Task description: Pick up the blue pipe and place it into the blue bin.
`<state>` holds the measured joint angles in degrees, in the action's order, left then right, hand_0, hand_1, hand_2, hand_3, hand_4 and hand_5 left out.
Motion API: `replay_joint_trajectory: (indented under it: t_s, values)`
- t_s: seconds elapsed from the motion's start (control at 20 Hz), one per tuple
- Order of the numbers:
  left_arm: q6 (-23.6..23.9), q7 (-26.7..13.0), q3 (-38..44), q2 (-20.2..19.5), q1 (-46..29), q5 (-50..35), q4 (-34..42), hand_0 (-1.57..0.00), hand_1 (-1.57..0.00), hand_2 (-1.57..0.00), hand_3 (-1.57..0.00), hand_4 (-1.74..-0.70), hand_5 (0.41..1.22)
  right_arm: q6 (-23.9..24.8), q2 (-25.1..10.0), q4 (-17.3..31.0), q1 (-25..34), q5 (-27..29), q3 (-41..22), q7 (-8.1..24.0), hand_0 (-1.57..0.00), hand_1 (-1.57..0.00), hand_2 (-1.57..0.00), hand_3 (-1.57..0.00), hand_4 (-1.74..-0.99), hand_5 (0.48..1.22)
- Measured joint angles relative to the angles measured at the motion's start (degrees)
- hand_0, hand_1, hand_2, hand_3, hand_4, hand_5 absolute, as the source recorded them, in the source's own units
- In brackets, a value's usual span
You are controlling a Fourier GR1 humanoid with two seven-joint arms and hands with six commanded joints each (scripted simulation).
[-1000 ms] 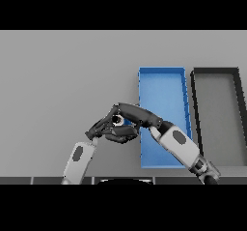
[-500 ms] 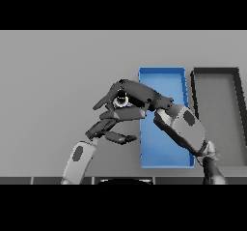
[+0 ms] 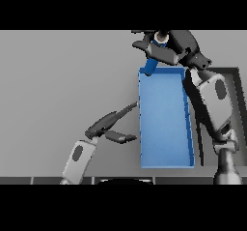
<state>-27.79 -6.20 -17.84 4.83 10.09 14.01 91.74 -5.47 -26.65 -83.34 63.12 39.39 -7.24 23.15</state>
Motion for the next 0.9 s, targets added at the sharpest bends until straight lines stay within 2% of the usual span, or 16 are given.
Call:
replay_joint_trajectory:
  t_s: [0.1,0.3,0.5,0.75,0.9]
  values:
    - [-0.05,0.94,0.13,-0.95,-0.25,0.22,0.68,0.0,0.0,0.0,0.0,-0.87,0.413,-0.9,-3.22,2.13,-3.01,-1.15,0.96,-0.48,-1.57,-1.57,-1.57,-1.57,-1.741,1.221]
    - [0.21,0.47,-0.27,-0.78,-0.16,1.1,-0.41,0.0,0.0,0.0,0.0,-0.87,0.419,0.78,-4.95,2.67,-10.98,-0.75,1.38,-0.37,-1.57,-1.57,-1.57,-1.57,-1.741,1.221]
    - [-0.06,0.6,-0.33,-0.79,-1.27,0.36,0.42,0.0,0.0,0.0,0.0,-0.88,0.422,2.97,-7.02,-2.49,-20.67,-0.84,-0.44,2.21,-1.57,-1.57,-1.57,-1.57,-1.741,1.221]
    - [0.21,1.38,-1.15,-0.58,-2.87,0.72,0.89,0.0,0.0,0.0,0.0,-0.88,0.427,9.89,-8.74,-7.5,-31.37,-1.86,-2.47,6.61,-1.57,-1.57,-1.57,-1.57,-1.741,1.221]
    - [-0.19,0.83,-0.84,-0.61,-2.43,0.04,1.17,0.0,0.0,0.0,0.0,-0.89,0.422,15.46,-9.95,-9.13,-34.43,-4.61,-4.97,10.49,-1.57,-1.57,-1.57,-1.52,-1.741,1.221]
